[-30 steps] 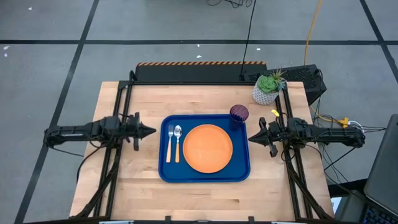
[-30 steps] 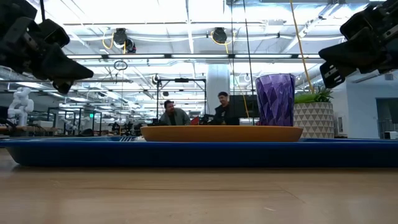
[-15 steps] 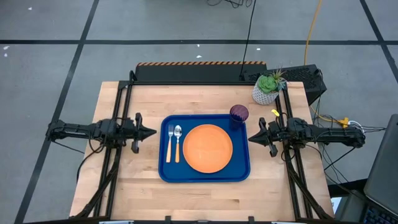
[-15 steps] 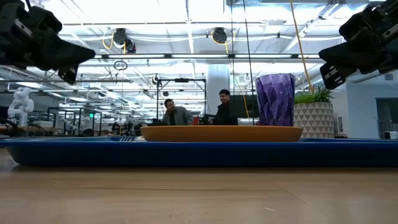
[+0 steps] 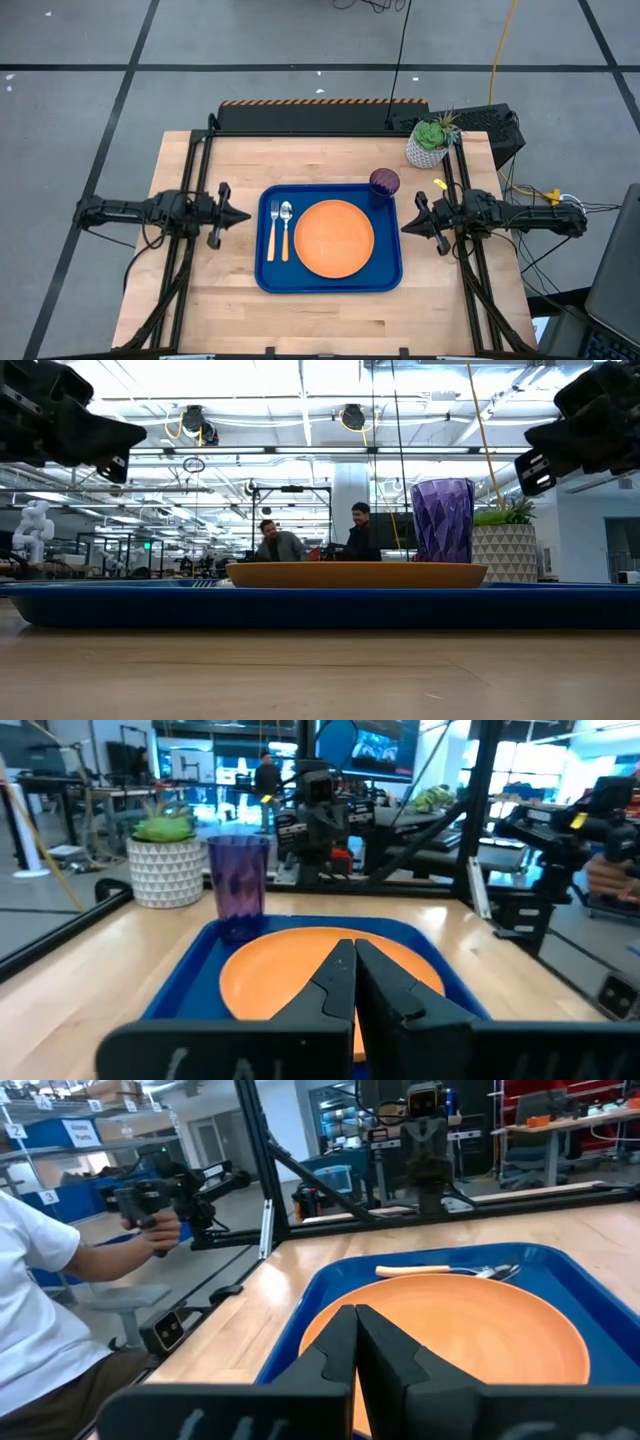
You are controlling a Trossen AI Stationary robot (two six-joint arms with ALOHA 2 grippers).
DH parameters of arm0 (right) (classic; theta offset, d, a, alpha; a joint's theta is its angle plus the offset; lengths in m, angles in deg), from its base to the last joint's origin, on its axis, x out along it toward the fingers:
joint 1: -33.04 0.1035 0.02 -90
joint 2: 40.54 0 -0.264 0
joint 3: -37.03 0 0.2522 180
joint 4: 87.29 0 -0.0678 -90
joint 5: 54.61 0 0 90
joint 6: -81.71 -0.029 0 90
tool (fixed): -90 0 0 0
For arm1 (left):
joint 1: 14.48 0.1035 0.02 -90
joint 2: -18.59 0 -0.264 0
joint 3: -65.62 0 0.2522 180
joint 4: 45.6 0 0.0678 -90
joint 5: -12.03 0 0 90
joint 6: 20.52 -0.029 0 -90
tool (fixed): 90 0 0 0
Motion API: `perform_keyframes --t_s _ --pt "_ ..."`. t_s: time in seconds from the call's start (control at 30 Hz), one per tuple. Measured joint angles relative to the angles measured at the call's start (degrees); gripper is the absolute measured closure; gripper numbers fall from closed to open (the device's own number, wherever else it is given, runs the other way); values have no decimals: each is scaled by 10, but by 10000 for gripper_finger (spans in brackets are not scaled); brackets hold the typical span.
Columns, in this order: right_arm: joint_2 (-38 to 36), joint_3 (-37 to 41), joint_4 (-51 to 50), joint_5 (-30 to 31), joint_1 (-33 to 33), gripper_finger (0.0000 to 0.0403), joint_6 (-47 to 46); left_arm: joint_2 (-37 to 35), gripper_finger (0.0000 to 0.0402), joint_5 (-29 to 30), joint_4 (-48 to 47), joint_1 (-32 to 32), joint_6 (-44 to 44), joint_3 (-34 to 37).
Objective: Pick and place plate/cup/fork/spoon on tray
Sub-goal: Return to Home Position
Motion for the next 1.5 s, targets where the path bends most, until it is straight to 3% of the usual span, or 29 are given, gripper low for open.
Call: perform_keyframes --t_s 0.33,0.5,0.87,1.2,1.5 --pt "-3 13 12 4 0 403 -4 16 393 -2 -37 51 -1 0" --pt "6 19 18 6 1 403 1 34 396 -1 -37 51 -38 0" --pt "6 19 23 6 1 403 -4 40 382 -1 -38 51 -39 0" --pt "6 19 24 7 1 403 -4 40 398 -1 -38 51 -39 0" --pt "6 19 25 7 1 403 -4 40 372 0 -38 51 -38 0"
